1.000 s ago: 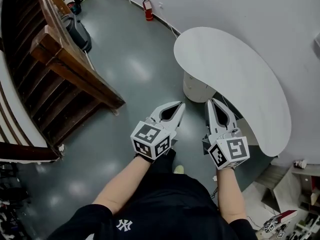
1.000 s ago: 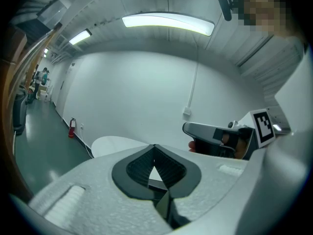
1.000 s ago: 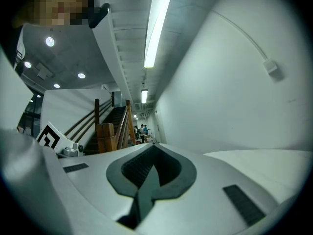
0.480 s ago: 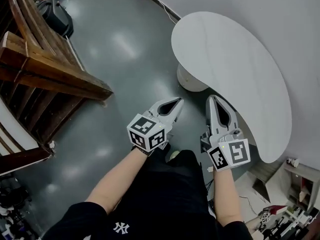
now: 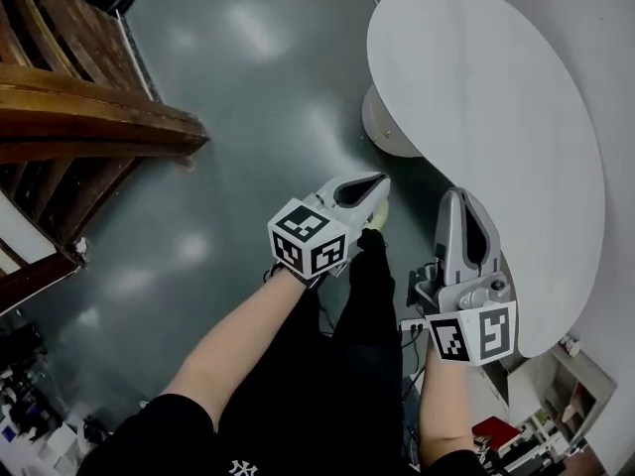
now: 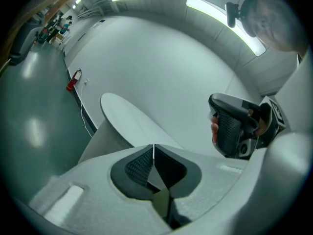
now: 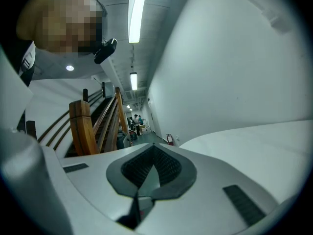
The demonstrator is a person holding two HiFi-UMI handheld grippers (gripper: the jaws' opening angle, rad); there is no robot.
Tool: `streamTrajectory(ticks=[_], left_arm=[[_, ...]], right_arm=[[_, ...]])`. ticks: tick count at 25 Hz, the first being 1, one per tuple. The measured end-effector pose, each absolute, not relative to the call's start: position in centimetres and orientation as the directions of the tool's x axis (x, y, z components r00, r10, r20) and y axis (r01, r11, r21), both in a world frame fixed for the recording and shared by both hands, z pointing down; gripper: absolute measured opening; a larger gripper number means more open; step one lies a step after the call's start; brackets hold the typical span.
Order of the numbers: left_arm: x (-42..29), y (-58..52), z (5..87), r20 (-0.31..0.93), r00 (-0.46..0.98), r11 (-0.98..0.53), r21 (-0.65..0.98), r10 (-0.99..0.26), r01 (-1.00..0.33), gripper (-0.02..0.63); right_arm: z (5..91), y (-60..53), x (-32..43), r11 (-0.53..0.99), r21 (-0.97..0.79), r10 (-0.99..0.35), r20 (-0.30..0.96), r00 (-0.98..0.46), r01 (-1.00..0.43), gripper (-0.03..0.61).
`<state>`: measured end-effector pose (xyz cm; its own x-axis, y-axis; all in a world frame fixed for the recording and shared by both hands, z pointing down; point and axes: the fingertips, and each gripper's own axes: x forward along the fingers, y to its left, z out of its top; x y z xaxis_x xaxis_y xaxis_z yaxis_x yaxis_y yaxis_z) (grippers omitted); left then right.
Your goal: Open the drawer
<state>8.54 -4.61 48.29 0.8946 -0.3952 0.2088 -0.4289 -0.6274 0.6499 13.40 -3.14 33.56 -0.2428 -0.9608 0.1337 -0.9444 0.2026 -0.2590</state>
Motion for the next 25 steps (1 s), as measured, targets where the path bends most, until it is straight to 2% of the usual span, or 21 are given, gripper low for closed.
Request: streamTrajectory(ticks=[11,15,25], left_arm=[[12.7,-10.4,64.1,0.211,0.876,-0.509,0.745,-0.433,-0.431,0.019],[14.5,-11.5,67.2,0.217,0.874,-0.491,0.757,-0.434,-0.431,0.063],[17.5,-14.6,71.7,0.212,0.853,-0.400,0.812,-0.478,-0.425,0.098]], right_arm=[[44.4,-8.1,15.9,0.216,-0.281,-0.960,0.113,-0.256,-0.935,0.015],[45.9,-8.7,16.8,0.216,-0.285,-0.962,0.102,-0.253,-0.934,0.015],[47.1,-9.4,17.9,0.253,-0.265,-0.957,0.073,-0.281,-0.930,0.015]])
